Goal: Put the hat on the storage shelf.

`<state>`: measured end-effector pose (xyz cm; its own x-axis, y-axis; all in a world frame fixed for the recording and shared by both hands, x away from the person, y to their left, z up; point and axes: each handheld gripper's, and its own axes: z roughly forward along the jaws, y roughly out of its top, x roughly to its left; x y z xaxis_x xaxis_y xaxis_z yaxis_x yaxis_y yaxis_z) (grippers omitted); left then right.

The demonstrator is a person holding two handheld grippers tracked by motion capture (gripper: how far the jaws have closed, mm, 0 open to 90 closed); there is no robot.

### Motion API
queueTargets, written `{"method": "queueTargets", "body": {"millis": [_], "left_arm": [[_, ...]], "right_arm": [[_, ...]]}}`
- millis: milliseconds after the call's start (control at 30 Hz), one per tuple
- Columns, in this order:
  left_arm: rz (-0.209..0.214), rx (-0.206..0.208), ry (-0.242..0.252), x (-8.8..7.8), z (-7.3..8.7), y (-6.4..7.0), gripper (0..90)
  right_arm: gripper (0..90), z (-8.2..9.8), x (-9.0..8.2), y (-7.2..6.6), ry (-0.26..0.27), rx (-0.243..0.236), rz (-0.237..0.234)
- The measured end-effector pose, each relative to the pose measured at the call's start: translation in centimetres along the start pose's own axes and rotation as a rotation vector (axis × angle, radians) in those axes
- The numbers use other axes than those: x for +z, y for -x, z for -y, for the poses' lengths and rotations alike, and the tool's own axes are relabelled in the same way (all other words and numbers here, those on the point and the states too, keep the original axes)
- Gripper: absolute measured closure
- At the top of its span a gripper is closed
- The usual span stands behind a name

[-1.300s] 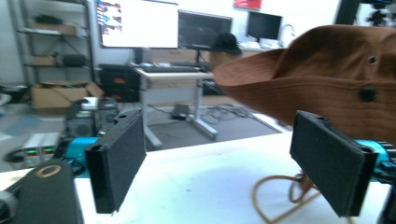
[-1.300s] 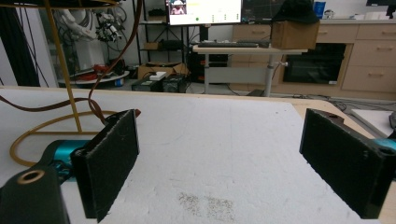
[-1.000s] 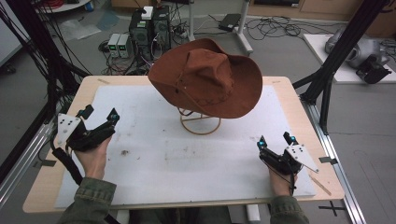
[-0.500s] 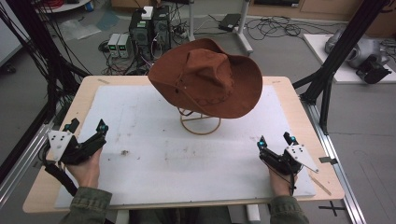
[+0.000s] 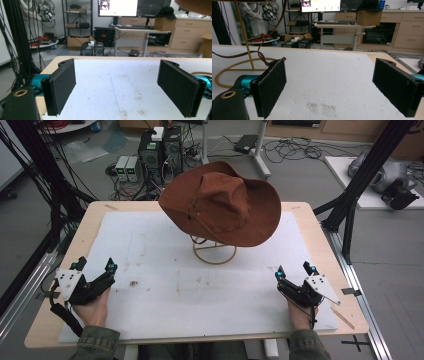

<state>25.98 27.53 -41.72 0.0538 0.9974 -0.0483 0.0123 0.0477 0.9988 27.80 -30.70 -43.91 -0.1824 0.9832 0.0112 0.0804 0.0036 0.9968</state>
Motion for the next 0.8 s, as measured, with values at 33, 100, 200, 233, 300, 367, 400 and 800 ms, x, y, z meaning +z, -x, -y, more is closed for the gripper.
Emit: {"method": "queueTargets", "body": {"millis": [33, 100, 200, 233, 300, 367, 400, 800], "left_arm": [[0.001, -0.002, 0.001, 0.01, 0.05, 0.1, 15.7], [0.003, 0.003, -0.014, 0.05, 0.18, 0.13, 15.7], [-0.001, 0.0, -0.012, 0.06, 0.21, 0.14, 15.7], [-0.002, -0.001, -0.009, 0.03, 0.19, 0.13, 15.7], [-0.002, -0.003, -0.011, 0.01, 0.2, 0.09, 15.7], [0.004, -0.01, -0.018, -0.02, 0.24, 0.05, 15.7], [0.005, -0.014, -0.02, -0.06, 0.22, 0.02, 15.7], [0.001, -0.036, -0.008, -0.5, 0.32, -0.2, 15.7]], "right_arm": [[11.1, -0.01, -0.01, -0.01, 0.0, 0.001, 0.002], [11.1, 0.0, 0.0, 0.01, 0.0, 0.001, 0.001], [11.1, -0.01, -0.03, -0.02, 0.001, -0.001, -0.001], [11.1, -0.02, -0.02, 0.02, 0.003, -0.003, 0.0], [11.1, -0.02, -0.01, 0.03, 0.003, -0.006, 0.0], [11.1, 0.0, -0.01, 0.0, 0.0, -0.003, -0.001], [11.1, 0.0, -0.01, -0.04, -0.002, -0.005, -0.003], [11.1, 0.08, -0.11, -0.07, -0.009, -0.009, -0.008]]}}
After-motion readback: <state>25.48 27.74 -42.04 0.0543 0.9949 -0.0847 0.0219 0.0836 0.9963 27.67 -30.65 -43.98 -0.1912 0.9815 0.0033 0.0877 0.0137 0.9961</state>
